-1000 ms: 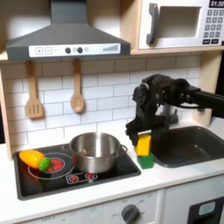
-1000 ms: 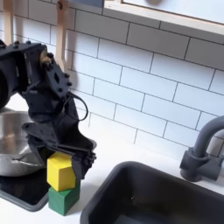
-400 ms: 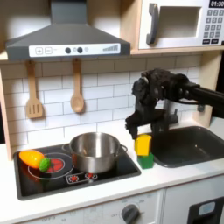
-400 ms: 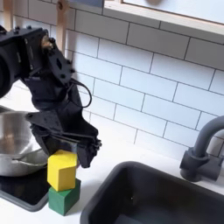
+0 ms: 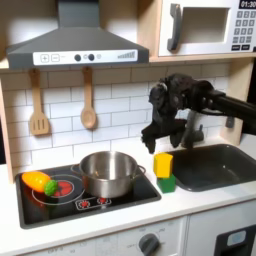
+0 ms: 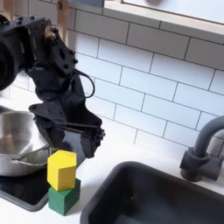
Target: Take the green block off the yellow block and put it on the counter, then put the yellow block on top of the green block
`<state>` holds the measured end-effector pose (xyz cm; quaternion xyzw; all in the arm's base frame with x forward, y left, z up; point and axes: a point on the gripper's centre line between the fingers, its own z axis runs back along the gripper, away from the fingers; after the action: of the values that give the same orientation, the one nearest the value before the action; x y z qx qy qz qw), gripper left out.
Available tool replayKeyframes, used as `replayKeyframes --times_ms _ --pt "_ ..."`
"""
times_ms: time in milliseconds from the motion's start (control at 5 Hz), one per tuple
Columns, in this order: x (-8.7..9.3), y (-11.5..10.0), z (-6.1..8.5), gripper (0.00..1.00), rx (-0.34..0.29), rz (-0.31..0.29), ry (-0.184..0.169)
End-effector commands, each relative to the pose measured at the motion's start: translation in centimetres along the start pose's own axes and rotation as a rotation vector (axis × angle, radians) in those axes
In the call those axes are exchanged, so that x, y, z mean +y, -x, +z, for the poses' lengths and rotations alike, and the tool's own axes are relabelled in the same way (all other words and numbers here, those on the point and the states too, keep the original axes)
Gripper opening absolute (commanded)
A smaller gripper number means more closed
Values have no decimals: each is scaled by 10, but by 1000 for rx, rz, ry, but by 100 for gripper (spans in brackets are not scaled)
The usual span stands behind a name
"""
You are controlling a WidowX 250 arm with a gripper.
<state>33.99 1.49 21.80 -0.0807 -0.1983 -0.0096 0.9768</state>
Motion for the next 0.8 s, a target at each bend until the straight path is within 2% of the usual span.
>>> replayKeyframes --times_ms 0,400,600 --pt "-1 -4 5 100 -9 9 8" --pt "-6 7 23 100 41 -10 38" --pt "-2 17 28 100 47 -29 31"
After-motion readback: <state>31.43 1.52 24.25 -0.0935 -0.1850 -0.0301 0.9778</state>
